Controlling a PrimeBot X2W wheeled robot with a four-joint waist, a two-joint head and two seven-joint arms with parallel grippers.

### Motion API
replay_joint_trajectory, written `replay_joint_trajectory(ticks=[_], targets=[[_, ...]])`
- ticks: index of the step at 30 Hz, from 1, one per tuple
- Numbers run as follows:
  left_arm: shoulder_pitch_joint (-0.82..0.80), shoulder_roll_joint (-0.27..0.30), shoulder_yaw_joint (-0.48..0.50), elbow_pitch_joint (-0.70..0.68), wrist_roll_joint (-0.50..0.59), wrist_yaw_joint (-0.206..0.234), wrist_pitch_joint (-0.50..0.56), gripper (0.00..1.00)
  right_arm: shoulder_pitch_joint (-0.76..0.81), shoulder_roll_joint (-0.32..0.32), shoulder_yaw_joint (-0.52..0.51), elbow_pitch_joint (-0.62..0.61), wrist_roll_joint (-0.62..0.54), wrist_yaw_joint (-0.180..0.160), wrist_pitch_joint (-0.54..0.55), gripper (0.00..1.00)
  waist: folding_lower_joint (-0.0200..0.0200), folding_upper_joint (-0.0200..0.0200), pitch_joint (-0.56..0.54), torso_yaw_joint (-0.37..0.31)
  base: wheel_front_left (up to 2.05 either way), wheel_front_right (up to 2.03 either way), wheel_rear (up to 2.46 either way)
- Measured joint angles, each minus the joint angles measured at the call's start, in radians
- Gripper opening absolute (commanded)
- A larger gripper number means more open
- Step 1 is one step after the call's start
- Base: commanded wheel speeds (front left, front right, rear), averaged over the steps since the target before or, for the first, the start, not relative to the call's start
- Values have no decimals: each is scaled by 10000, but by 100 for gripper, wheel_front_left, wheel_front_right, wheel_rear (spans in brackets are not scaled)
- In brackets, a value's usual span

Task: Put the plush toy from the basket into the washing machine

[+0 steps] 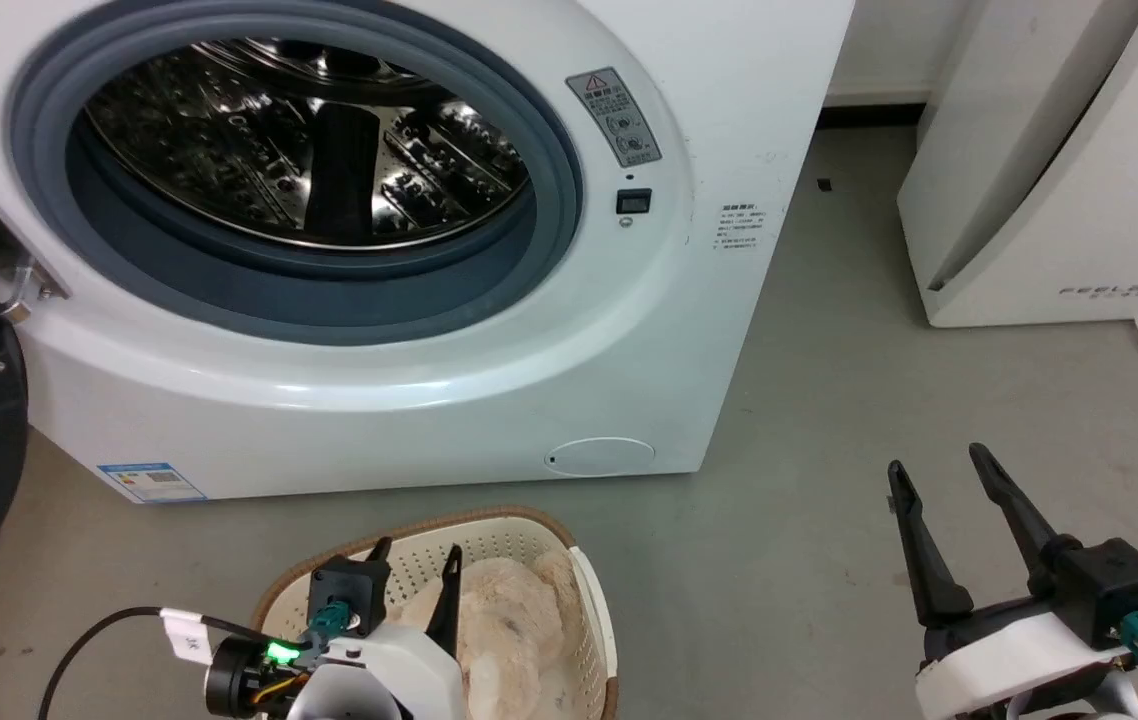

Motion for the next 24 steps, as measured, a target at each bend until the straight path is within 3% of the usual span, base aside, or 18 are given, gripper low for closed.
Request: replay_joint_trajectory(ticks=[24], targets=[[-1697, 165, -941, 3808, -458, -418, 209, 100, -316, 0, -56, -130, 130, 0, -487, 100, 1, 0, 1574, -566, 0, 0, 0]])
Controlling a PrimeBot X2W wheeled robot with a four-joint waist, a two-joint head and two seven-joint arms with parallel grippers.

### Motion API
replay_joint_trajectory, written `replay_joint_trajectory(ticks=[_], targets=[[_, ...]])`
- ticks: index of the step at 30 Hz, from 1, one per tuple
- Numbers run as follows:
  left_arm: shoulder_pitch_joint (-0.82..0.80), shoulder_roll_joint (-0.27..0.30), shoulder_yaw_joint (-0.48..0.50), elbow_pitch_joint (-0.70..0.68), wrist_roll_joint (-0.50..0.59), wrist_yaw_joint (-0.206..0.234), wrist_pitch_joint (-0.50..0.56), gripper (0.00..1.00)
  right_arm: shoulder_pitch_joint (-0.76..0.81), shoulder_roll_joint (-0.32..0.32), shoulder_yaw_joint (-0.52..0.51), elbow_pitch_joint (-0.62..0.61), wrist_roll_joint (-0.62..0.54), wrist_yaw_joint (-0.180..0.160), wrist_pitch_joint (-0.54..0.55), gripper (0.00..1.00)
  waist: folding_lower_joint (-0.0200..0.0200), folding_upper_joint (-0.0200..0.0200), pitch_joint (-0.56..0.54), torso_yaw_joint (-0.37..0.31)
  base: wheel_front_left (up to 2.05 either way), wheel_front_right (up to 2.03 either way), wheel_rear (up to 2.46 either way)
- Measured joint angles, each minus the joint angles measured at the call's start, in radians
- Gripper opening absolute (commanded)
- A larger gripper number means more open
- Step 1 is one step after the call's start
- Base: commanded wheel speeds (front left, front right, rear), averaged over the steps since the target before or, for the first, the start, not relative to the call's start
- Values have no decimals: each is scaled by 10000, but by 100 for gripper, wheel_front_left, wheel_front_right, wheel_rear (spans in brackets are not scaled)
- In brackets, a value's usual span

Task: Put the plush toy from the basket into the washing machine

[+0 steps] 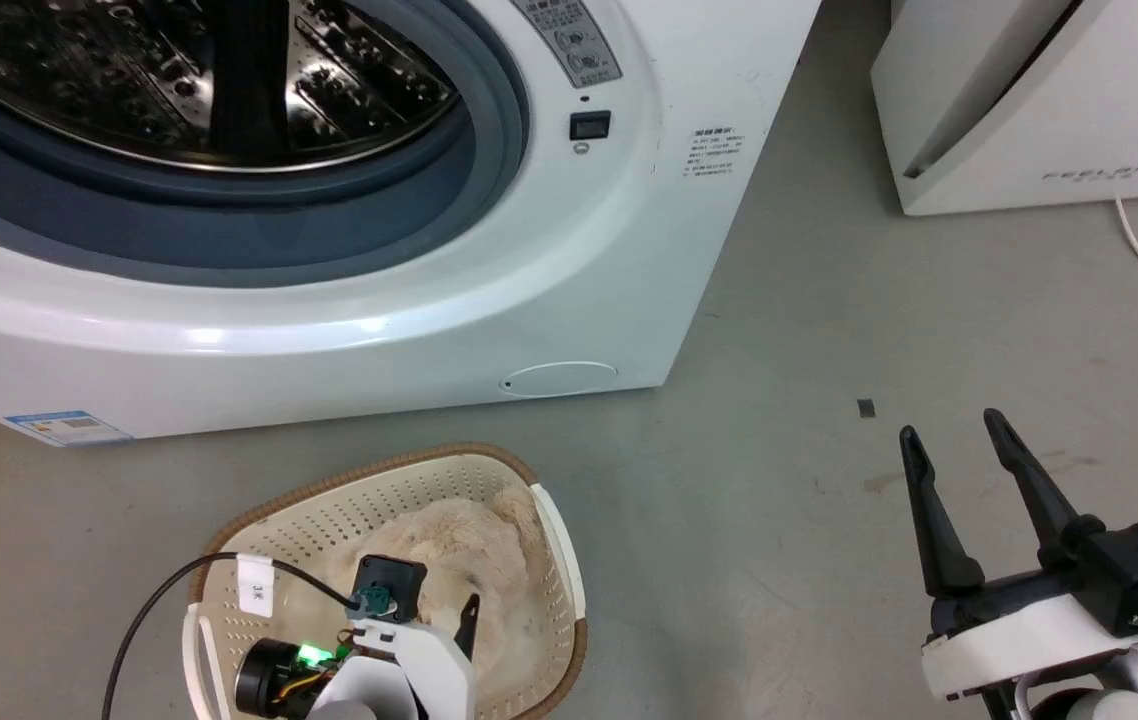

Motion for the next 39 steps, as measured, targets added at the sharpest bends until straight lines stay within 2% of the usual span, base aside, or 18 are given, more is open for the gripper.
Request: replay_joint_trajectory(ticks=[12, 19, 24, 32, 39], targets=[[-712, -23, -439, 1457, -431, -56, 472, 100, -278, 0, 10, -56, 207, 0, -255, 100, 0, -1, 812, -299, 0, 0, 0], [-1255, -17, -696, 2192, -602, 107, 357, 100, -362, 0, -13, -107, 299, 0, -389, 100, 0, 0, 1375, -439, 0, 0, 0], [-1676, 6, -738, 2715, -874, 458, 226, 100, -516, 0, -17, -178, 313, 0, -477, 100, 0, 0, 1818, -516, 0, 0, 0], [-2382, 100, -943, 3553, -1147, 635, -326, 100, -690, 0, -17, -286, 376, 0, -667, 100, 1, 0, 2540, -631, 0, 0, 0], [-2985, 244, -1124, 4282, -1350, 1076, -871, 100, -785, 0, 35, -339, 387, 0, -790, 100, 1, 0, 3142, -694, 0, 0, 0]])
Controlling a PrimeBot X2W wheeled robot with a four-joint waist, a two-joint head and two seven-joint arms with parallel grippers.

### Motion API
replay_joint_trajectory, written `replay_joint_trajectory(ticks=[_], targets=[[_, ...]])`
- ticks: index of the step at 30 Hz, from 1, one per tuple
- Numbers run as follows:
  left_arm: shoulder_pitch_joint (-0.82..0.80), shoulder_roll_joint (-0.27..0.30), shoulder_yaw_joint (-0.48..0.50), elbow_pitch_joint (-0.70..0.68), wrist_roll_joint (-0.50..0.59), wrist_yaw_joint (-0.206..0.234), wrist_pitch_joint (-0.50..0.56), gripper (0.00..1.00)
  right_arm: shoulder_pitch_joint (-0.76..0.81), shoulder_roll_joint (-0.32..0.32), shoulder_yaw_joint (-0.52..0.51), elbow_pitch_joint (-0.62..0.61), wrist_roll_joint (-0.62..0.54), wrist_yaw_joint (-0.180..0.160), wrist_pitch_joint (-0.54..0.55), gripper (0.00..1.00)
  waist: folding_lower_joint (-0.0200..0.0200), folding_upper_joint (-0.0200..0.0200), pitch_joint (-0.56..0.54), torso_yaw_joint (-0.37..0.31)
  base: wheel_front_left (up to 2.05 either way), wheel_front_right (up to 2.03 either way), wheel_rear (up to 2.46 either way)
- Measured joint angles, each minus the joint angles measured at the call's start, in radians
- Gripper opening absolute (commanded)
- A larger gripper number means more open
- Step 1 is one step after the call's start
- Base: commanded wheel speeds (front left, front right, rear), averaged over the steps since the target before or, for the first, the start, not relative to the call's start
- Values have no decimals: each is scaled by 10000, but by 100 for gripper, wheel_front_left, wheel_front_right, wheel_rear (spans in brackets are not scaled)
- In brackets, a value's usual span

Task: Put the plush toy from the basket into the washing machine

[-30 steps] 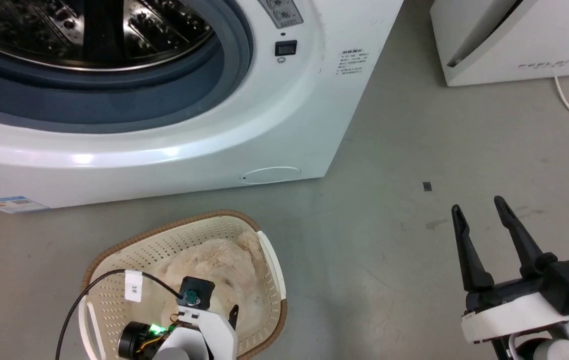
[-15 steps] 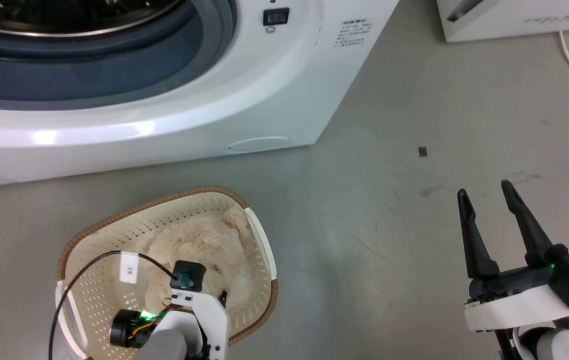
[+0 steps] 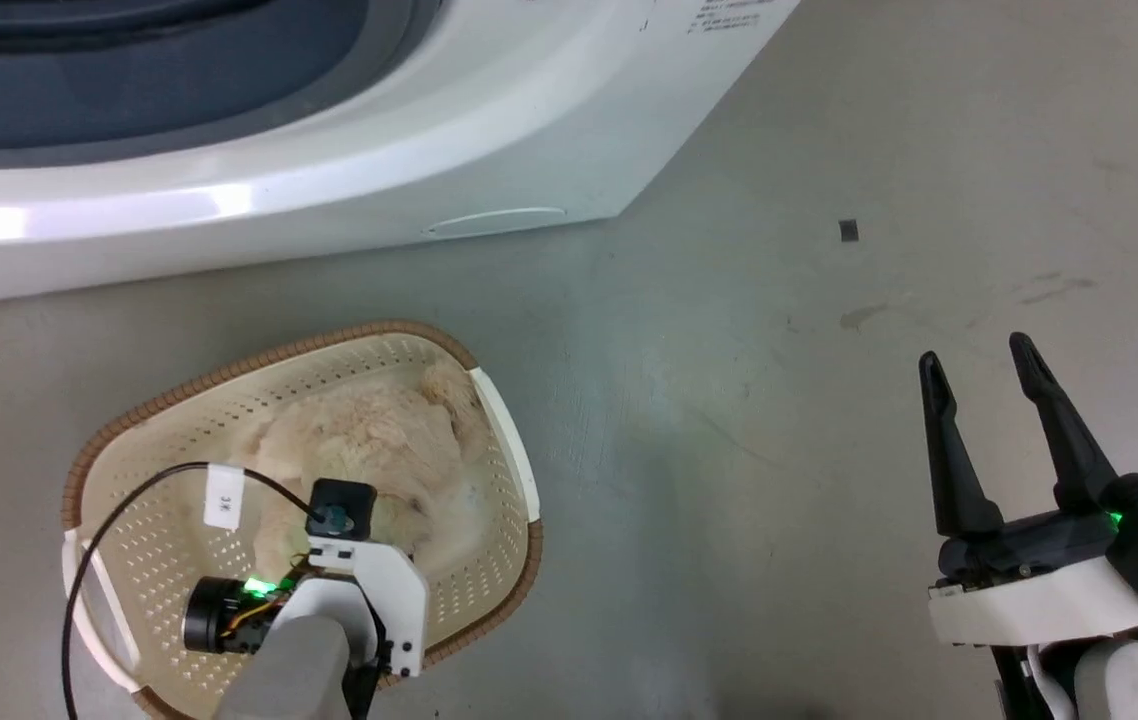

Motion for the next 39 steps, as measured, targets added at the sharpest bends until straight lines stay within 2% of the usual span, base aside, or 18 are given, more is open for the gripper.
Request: replay_joint_trajectory(ticks=[6, 7, 8, 9, 13, 20, 28, 39], targets=[[-338, 71, -219, 612, -230, 77, -328, 100, -124, 0, 59, -6, 2, 0, -128, 100, -1, 0, 408, -66, 0, 0, 0], [-384, 75, -253, 719, -261, 75, -385, 89, -124, 0, 63, -6, 4, 0, -171, 100, 0, 0, 458, -78, 0, 0, 0], [-430, 77, -284, 825, -320, 65, -410, 11, -126, 0, 75, -4, 10, 0, -182, 100, 0, 0, 500, -90, 0, 0, 0], [-469, 81, -324, 922, -372, -33, -414, 0, -128, 0, 92, 4, 12, 0, -201, 100, 0, 0, 533, -103, 0, 0, 0], [-481, 73, -408, 1147, -499, -328, -604, 0, -162, 0, 165, 48, 12, 0, -211, 100, -1, 0, 409, -110, 0, 0, 0], [-208, 38, -410, 1168, -752, -458, -1020, 0, -160, 0, 291, 291, 75, 0, -213, 100, -1, 0, -280, -58, 0, 0, 0], [743, -36, -169, 836, -1039, -516, -1383, 0, -9, 0, 336, 627, 90, 0, -221, 100, -1, 0, -1537, 18, 0, 0, 0], [2590, 326, 491, -2878, -688, -113, -1450, 0, 725, 0, 157, 880, 132, 0, -255, 100, -2, 0, -3369, 438, 0, 0, 0]])
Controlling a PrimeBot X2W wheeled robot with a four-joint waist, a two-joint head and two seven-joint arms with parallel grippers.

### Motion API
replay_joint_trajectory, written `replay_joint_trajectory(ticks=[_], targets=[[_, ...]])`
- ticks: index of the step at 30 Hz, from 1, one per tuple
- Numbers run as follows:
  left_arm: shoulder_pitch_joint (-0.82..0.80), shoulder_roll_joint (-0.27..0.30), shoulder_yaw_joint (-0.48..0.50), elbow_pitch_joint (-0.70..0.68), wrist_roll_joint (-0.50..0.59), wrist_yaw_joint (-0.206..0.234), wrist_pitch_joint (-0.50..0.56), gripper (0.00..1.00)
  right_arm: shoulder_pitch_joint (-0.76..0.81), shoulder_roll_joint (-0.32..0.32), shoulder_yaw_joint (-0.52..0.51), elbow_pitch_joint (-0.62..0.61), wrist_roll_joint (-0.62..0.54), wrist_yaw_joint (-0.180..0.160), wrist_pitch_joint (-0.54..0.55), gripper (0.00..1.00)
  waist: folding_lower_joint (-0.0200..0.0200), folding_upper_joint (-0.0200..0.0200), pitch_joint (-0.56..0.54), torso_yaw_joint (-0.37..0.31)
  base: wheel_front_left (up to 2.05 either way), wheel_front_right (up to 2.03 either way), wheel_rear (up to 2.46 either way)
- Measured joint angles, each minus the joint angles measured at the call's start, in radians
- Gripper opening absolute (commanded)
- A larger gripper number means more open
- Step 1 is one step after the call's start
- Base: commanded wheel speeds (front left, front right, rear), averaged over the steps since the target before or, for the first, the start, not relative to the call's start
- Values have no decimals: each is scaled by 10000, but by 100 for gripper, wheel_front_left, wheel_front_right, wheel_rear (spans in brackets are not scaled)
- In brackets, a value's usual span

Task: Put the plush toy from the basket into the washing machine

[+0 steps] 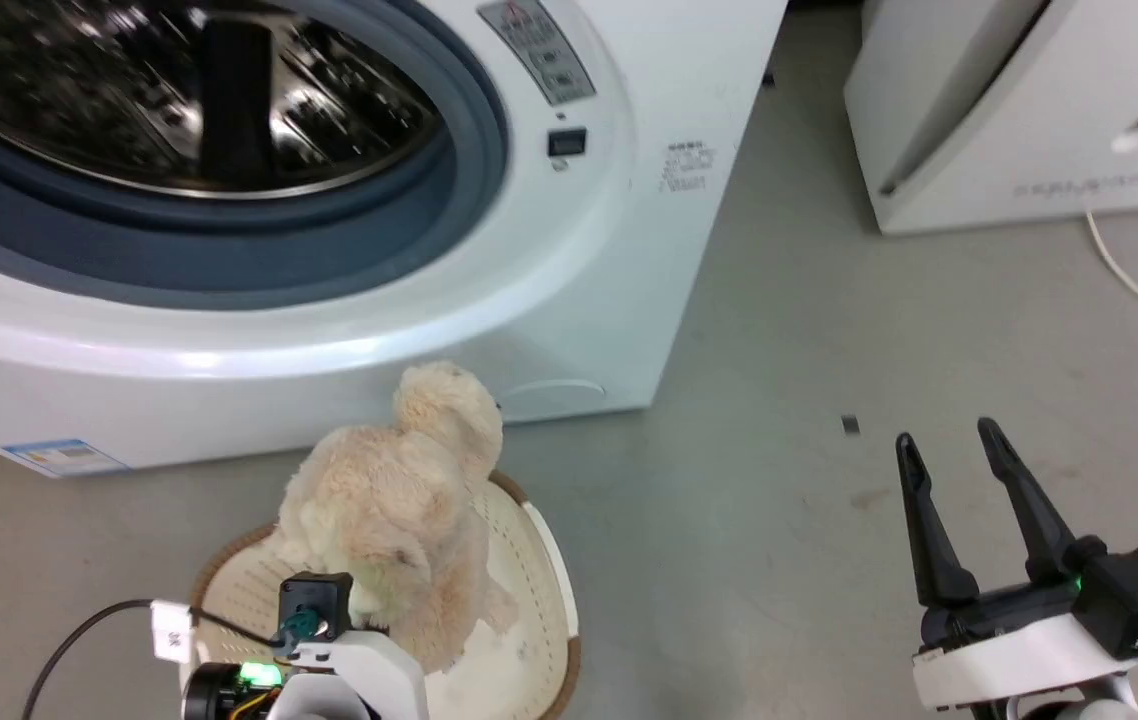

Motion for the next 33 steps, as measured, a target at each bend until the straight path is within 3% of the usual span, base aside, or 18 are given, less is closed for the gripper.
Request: replay_joint_trajectory(ticks=[11, 19, 25, 33], targets=[[1590, 453, 963, -3906, 989, 470, 2, 0, 322, 0, -48, 54, 29, 0, 0, 100, 0, 0, -1118, 404, 0, 0, 0], [1880, 840, 1741, -6472, 1618, 637, 0, 0, 396, 0, -54, -144, 40, 0, 0, 100, -1, 0, -1125, 342, 0, 0, 0], [1222, 1246, 2155, -7392, 1791, 602, 2, 0, 378, 0, -15, -393, 54, 0, 0, 100, 0, 0, -614, 199, 0, 0, 0], [-1043, 2127, 2261, -7465, 1908, 171, 660, 0, -90, 0, 73, -805, 219, 0, 0, 100, 0, 0, 564, -96, 0, 0, 0]])
